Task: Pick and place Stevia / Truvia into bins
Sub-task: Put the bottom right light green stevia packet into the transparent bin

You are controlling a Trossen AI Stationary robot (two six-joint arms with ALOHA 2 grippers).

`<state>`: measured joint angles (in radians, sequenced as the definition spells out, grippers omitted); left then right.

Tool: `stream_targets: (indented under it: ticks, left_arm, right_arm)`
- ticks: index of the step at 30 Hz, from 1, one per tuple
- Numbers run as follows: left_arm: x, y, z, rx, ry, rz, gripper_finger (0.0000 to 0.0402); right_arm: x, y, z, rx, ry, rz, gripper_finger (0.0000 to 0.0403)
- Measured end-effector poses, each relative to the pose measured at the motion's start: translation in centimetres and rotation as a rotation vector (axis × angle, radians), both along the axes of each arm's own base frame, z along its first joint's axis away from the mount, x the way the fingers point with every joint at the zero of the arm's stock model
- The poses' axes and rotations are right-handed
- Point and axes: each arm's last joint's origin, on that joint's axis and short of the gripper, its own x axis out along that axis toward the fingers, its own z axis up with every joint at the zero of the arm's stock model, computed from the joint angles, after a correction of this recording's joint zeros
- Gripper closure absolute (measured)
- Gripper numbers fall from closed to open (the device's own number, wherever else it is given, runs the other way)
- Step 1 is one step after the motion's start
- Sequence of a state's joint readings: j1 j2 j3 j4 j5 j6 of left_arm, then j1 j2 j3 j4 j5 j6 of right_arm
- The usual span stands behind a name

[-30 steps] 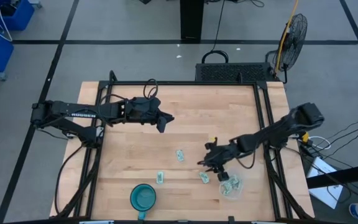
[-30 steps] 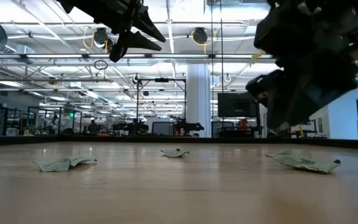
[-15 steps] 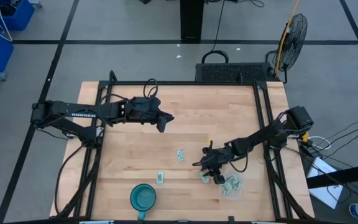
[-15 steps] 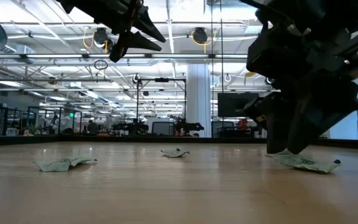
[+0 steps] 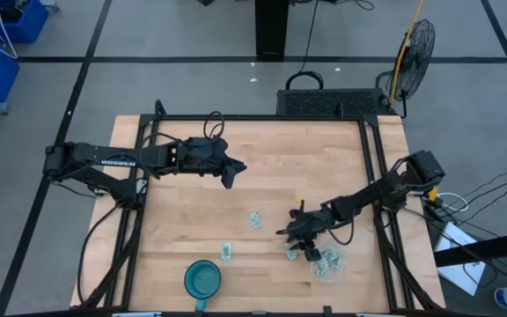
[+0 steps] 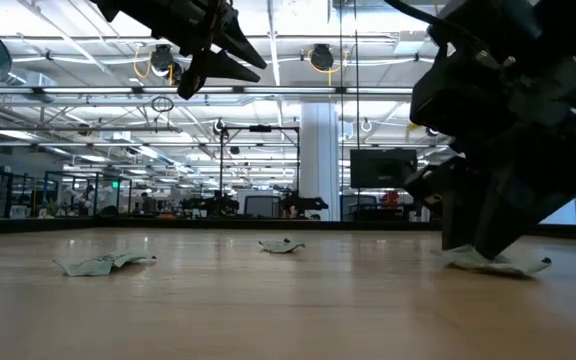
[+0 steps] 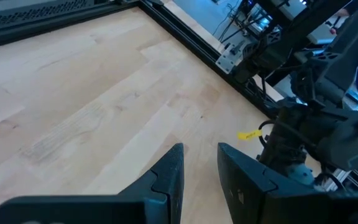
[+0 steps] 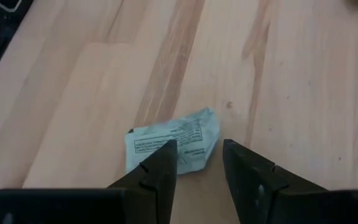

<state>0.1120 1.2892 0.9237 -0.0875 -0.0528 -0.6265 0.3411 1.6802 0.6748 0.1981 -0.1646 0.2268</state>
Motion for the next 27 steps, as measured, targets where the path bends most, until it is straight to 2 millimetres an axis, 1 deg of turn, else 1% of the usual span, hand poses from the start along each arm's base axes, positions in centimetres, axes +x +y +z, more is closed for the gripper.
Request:
stream_targets:
  ticks: [5,7,10,16,18,21,24,27]
  left_arm:
    - [0.0,0.0,0.0,0.021,0.007,-0.011,0.0300]
    - [0.0,0.0,-0.1,0.022,0.016,-0.013,0.0300]
    - [-0.1,0.0,-0.3,0.022,0.035,-0.014,0.0300]
    - [-0.3,0.0,-0.5,0.020,0.065,-0.014,0.0300]
    - [-0.3,0.0,-0.5,0.032,0.067,-0.013,0.0300]
    - [-0.3,0.0,-0.5,0.044,0.070,-0.015,0.0300]
    - [-0.3,0.0,-0.5,0.051,0.071,0.000,0.0300]
    - [-0.3,0.0,-0.5,0.052,0.073,-0.001,0.0300]
  right_arm:
    - [0.1,0.1,0.0,0.042,-0.017,-0.033,0.0278]
    - [0.1,0.1,0.1,0.047,-0.025,-0.031,0.0284]
    - [0.1,0.1,0.0,0.045,-0.022,-0.034,0.0311]
    - [0.1,0.1,0.1,0.089,0.004,-0.069,0.0391]
    - [0.0,0.0,0.3,0.123,0.021,-0.097,0.0398]
    - [-0.3,0.1,1.6,0.175,0.014,-0.128,0.0397]
    - [-0.9,0.1,4.0,0.220,-0.026,-0.134,0.0401]
    - [-2.3,0.1,6.2,0.261,-0.020,-0.152,0.0402]
